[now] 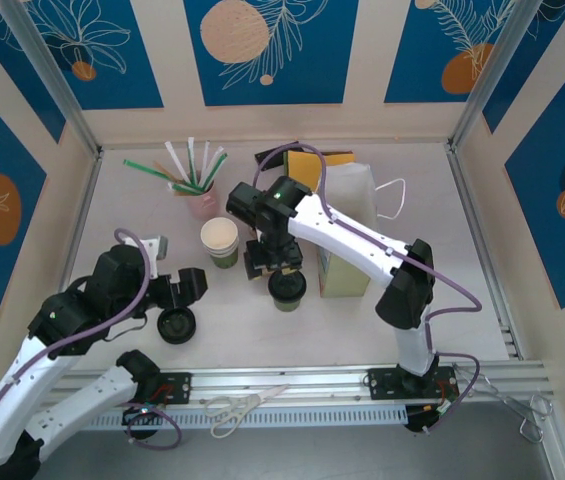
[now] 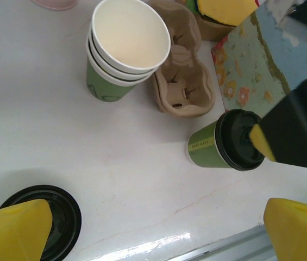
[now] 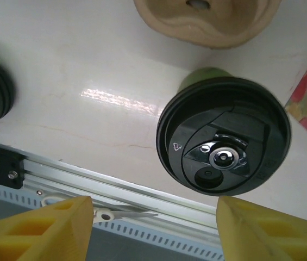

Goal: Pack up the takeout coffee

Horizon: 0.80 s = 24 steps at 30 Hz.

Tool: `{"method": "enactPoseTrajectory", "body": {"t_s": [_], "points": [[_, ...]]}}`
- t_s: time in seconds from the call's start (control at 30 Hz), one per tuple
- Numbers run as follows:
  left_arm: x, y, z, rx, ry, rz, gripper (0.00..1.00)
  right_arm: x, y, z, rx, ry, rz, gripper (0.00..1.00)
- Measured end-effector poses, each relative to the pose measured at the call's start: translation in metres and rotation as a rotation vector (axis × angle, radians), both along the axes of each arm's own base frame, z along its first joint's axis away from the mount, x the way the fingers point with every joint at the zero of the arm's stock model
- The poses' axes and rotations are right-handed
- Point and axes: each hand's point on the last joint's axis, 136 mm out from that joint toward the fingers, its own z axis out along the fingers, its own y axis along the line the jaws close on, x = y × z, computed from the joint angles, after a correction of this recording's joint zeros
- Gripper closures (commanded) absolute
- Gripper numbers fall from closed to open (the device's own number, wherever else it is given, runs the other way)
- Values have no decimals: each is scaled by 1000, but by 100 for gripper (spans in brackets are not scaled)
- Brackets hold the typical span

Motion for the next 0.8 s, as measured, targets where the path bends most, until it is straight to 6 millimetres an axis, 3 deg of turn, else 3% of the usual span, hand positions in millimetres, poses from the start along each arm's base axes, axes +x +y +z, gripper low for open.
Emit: {"method": "enactPoseTrajectory", "body": {"t_s": [0.53, 0.8], "points": [[-15, -27, -14, -103, 66, -132, 0, -2, -28, -15, -30, 48, -120, 32], [-16, -33, -11, -127, 63, -155, 0, 2, -29, -19, -29, 48, -135, 30]]}}
